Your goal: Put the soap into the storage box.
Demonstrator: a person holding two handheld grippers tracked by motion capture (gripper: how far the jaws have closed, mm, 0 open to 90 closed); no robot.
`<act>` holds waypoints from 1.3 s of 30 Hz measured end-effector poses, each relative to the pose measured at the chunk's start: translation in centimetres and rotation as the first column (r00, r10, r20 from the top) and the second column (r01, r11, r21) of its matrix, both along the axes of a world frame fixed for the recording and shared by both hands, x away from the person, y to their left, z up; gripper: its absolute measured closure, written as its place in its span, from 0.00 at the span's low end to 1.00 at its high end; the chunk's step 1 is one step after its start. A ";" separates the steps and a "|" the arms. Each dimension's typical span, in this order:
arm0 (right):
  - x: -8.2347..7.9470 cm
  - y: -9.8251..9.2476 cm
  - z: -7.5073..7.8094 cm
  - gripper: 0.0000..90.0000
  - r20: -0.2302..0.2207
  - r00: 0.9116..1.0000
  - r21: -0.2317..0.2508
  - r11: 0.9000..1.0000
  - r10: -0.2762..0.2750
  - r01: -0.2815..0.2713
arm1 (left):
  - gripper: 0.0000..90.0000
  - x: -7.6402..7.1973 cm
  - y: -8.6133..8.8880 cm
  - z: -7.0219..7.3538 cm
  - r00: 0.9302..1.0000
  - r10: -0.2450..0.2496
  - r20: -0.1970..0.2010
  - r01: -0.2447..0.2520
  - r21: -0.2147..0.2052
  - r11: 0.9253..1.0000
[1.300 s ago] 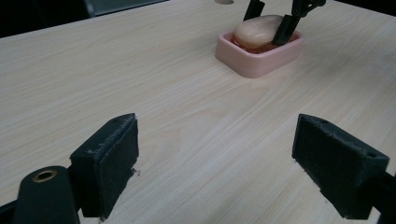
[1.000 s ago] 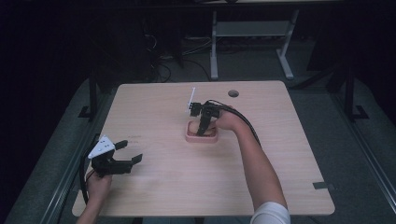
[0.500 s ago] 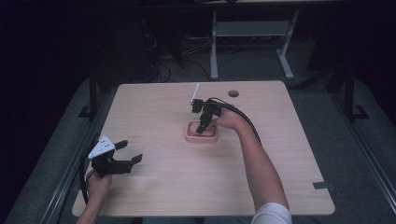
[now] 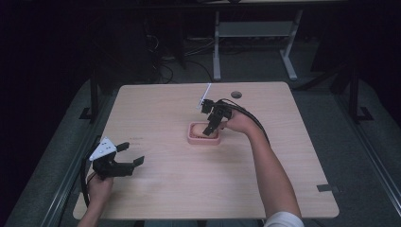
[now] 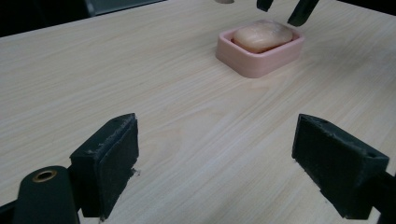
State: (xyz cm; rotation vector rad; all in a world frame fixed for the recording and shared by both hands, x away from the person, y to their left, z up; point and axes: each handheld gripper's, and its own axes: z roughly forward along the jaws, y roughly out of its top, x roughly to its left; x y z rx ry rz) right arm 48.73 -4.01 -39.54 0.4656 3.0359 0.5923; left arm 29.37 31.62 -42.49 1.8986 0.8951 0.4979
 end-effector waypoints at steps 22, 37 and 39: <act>-1.6 -3.6 0.0 0.28 0.005 0.999 0.028 0.998 -0.048 0.048 | 0.16 0.0 0.0 -0.1 1.000 0.002 -0.004 -0.002 -0.002 1.000; -2.6 -5.0 -0.3 0.28 0.001 0.998 0.035 0.997 -0.069 0.068 | 0.16 0.1 -0.1 -0.1 1.000 0.002 -0.003 -0.002 0.000 1.000; -2.8 -5.2 -0.3 0.28 0.001 0.997 0.033 0.997 -0.075 0.075 | 0.16 0.0 -0.1 -0.1 1.000 0.002 -0.004 -0.002 -0.001 1.000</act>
